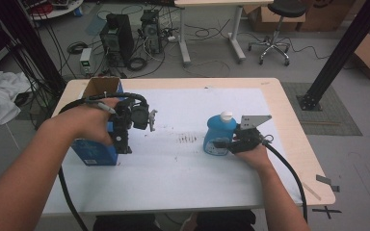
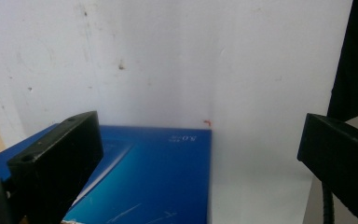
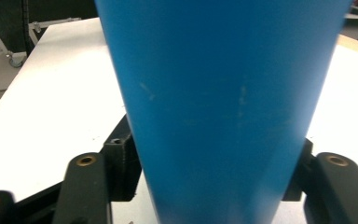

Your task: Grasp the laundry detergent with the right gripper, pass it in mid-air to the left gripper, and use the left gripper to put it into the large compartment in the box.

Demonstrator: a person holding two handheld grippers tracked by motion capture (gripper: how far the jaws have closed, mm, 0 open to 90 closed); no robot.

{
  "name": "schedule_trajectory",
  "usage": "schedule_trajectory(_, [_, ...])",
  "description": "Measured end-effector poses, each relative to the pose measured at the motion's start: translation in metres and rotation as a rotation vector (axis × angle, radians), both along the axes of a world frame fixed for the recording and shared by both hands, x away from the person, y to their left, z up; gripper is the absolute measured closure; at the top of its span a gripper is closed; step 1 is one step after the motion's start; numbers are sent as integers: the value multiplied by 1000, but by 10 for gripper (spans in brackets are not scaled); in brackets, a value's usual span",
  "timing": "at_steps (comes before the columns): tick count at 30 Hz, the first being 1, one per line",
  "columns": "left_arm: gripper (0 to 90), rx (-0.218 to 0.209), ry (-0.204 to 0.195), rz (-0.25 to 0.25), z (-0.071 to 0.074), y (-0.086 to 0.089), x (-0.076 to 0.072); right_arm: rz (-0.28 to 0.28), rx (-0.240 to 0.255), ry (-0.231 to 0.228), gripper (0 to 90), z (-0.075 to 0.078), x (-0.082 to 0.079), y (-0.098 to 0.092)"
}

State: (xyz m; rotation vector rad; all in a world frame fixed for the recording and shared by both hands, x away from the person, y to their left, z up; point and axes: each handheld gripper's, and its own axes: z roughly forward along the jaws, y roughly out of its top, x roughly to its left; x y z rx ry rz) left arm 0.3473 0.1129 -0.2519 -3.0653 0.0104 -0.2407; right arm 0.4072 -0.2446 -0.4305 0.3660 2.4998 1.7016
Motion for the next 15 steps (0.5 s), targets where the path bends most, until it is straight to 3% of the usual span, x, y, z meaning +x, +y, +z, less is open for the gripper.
schedule_trajectory(9, [5,-1,-1,-8,0,-2,0,2,-14,-17,448,2,-1,0])
schedule_trajectory(15, [5,-1,-5,-11,1,-2,0,13,-29,-34,457,13,-4,0])
